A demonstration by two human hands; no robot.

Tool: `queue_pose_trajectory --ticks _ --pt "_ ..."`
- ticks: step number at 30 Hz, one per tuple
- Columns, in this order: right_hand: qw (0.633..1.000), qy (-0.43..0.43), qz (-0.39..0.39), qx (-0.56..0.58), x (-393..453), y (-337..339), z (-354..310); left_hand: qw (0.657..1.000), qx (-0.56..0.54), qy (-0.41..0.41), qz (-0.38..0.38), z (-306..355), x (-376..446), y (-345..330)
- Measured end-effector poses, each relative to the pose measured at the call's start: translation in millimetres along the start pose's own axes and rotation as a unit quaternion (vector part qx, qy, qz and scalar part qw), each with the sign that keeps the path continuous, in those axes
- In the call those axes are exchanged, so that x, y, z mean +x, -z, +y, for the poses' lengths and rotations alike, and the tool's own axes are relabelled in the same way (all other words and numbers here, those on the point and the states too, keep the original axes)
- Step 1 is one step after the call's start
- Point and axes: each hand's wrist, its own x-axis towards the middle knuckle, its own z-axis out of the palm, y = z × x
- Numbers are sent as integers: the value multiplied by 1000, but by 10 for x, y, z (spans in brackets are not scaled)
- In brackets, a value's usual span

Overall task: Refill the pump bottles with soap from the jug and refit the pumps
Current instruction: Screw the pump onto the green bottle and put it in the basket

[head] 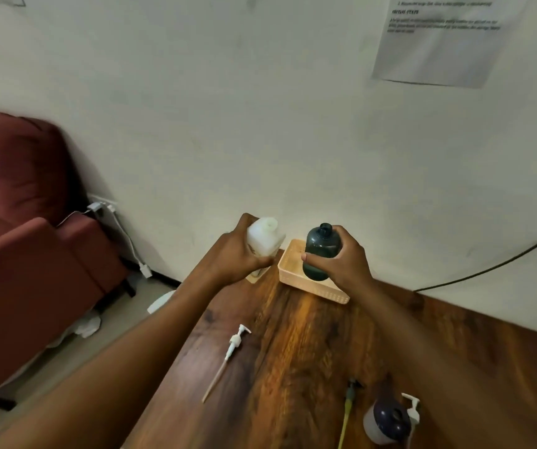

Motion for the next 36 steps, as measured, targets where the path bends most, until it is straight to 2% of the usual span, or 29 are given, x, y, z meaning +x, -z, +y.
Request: queue_pose_trajectory --ticks 7,12,22,32,36 --pt "999 -31 -38 -9 -144 -375 424 996 59 64 -2 -438 -506 -301" --pt "997 -61 -53 10 -221 -553 714 989 -63 131 -22 -1035 -794 -862" --pt "996 -70 -45 -13 -261 -856 1081 972 -116 200 -29 -1623 -971 -1414" --pt "996 -81 -33 -8 -262 -920 1191 969 -132 209 -11 -1870 -1221 -1652" --pt "996 -83 -27 5 -258 -877 1195 969 -137 202 -40 -1819 -1192 -1573"
